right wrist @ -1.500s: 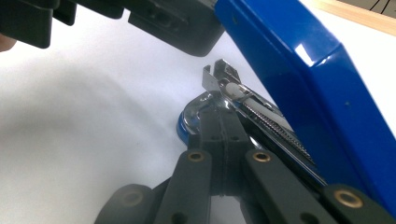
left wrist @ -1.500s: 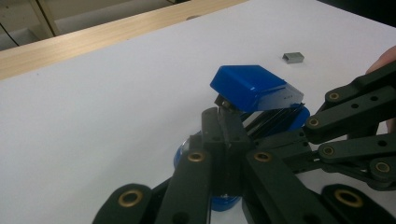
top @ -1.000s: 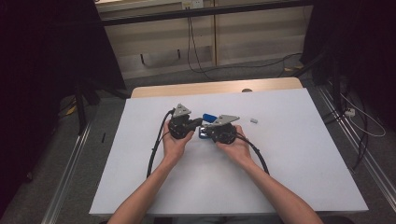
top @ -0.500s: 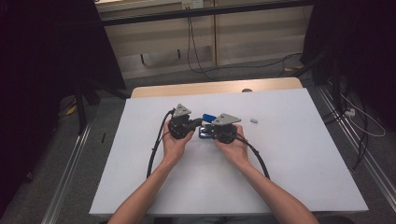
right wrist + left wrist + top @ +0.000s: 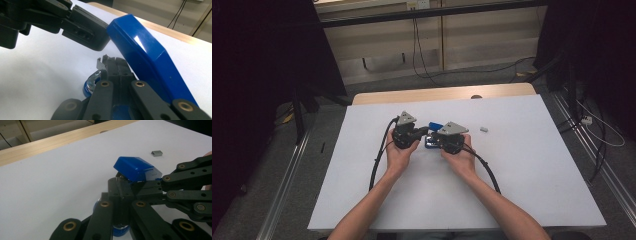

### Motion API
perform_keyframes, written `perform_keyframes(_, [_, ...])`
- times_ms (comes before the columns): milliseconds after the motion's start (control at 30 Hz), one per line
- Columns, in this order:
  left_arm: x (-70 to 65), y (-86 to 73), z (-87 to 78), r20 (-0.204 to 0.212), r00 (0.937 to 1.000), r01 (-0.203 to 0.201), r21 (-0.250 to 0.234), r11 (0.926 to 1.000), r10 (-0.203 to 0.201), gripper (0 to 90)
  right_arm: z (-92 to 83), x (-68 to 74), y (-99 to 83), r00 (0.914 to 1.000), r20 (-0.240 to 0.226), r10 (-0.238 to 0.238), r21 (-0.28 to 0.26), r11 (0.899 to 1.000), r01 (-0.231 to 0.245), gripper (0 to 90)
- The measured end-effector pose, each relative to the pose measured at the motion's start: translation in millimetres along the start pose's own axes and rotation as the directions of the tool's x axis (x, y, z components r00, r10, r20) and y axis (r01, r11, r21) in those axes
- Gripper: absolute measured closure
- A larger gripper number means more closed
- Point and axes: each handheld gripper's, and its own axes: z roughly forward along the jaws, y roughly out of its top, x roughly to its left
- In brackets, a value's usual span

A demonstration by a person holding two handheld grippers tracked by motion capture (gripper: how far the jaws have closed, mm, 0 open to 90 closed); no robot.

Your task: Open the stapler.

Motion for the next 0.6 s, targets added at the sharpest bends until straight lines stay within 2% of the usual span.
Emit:
perform_keyframes(200, [4.9, -6.9, 5.1, -0.006, 0.9997, 0.024, 0.026, 0.9994, -0.024, 90.0, 0.3, 0.9, -0.1, 1.0, 0.003, 0.001, -0.001, 1.0, -0.001, 90.0])
perform_keyframes(433, [3.4, -6.8, 7.5, -0.006, 0.9999, 0.012, 0.02, 0.9997, -0.012, 90.0, 0.0, 0.4, -0.1, 1.0, 0.003, 0.001, 0.001, 1.0, -0.001, 90.0])
perform_keyframes(533, [2.9, -8.2, 10.0, 0.003, 0.9996, 0.03, 0.02, 0.9994, -0.03, 90.0, -0.1, -0.1, -0.4, 1.0, 0.0, -0.003, 0.002, 1.0, 0.003, 90.0])
perform_keyframes(600, [2.9, -7.9, 10.2, -0.006, 0.9999, 0.014, 0.026, 0.9996, -0.014, 90.0, -0.3, -0.4, -0.6, 1.0, -0.002, -0.004, 0.002, 1.0, 0.004, 90.0])
